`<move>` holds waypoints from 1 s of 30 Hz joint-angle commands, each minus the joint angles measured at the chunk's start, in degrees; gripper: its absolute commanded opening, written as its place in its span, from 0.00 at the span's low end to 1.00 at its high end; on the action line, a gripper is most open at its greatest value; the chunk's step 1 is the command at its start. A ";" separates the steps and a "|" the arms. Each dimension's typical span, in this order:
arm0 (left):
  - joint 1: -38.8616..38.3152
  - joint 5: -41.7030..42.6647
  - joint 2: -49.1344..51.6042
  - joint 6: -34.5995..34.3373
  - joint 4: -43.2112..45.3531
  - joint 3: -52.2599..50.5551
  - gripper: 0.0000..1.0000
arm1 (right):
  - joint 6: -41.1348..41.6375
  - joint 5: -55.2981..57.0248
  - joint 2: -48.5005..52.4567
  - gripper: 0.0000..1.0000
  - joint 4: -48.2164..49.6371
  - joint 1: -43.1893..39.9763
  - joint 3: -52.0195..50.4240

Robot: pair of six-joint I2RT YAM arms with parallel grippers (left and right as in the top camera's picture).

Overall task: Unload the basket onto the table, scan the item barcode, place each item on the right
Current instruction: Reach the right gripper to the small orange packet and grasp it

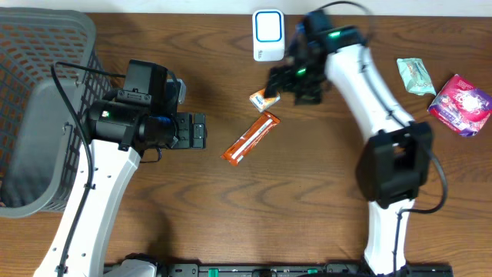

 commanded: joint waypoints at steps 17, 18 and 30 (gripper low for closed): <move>0.24 -0.52 -0.02 -0.07 0.00 -0.07 0.98 | 32.87 26.05 1.46 0.74 21.70 9.01 -8.50; 0.24 -0.52 -0.02 -0.07 0.00 -0.07 0.98 | 32.85 24.28 1.51 0.66 23.30 8.35 -9.57; 0.24 -0.52 -0.02 -0.07 0.00 -0.07 0.98 | 32.63 13.90 1.57 0.46 44.11 3.67 -25.55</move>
